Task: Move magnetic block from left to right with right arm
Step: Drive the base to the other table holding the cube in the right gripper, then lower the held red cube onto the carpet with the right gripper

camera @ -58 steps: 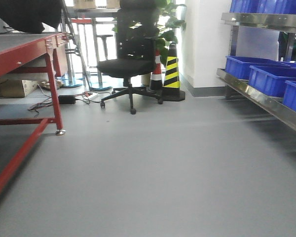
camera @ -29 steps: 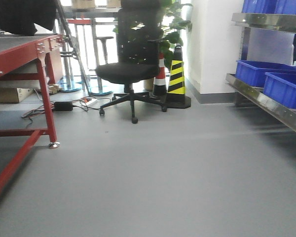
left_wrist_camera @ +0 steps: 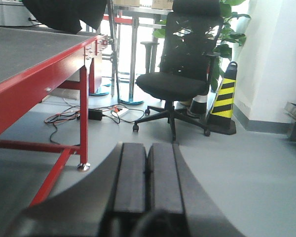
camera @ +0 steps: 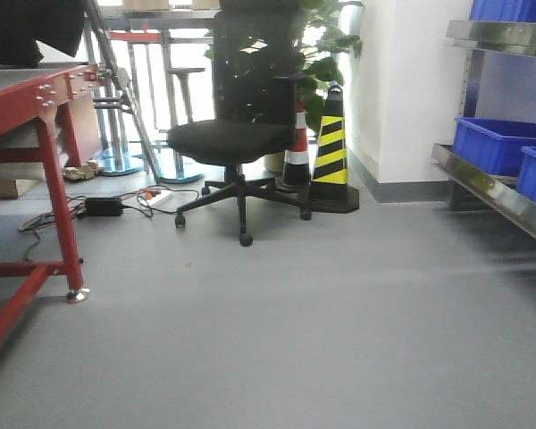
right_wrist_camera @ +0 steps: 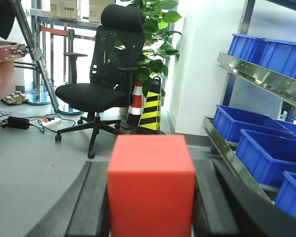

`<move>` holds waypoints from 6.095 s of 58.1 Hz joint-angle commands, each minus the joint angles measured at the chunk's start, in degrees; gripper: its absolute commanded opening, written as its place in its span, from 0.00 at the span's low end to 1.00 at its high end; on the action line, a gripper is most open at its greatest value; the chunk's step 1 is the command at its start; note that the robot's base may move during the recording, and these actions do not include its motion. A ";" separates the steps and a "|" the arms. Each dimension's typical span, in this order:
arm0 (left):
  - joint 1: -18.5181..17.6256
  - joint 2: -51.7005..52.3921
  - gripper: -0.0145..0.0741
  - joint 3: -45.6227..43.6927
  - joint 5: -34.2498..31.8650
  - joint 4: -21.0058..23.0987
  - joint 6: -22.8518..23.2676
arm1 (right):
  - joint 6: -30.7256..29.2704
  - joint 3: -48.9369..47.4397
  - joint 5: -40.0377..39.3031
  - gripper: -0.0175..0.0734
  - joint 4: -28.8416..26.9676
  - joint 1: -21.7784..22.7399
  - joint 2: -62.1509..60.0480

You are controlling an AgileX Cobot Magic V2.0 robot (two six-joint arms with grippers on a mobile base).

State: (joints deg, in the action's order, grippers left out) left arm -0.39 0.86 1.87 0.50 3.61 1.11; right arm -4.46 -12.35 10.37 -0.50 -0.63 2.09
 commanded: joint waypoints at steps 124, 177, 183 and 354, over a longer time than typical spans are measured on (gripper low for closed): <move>-0.38 0.39 0.03 0.40 -5.18 0.39 0.21 | -0.18 -1.61 -5.11 0.39 0.04 0.36 0.64; -0.38 0.39 0.03 0.40 -5.18 0.39 0.21 | -0.18 -1.61 -5.11 0.39 0.04 0.36 0.64; -0.38 0.39 0.03 0.40 -5.18 0.39 0.21 | -0.18 -1.61 -5.11 0.39 0.04 0.36 0.64; -0.38 0.39 0.03 0.40 -5.18 0.39 0.21 | 6.86 -28.04 25.28 0.39 -3.06 -5.24 39.97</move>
State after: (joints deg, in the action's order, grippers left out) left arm -0.39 0.86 1.87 0.60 3.61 1.11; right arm -1.29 -35.70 37.06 -3.17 -3.76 36.13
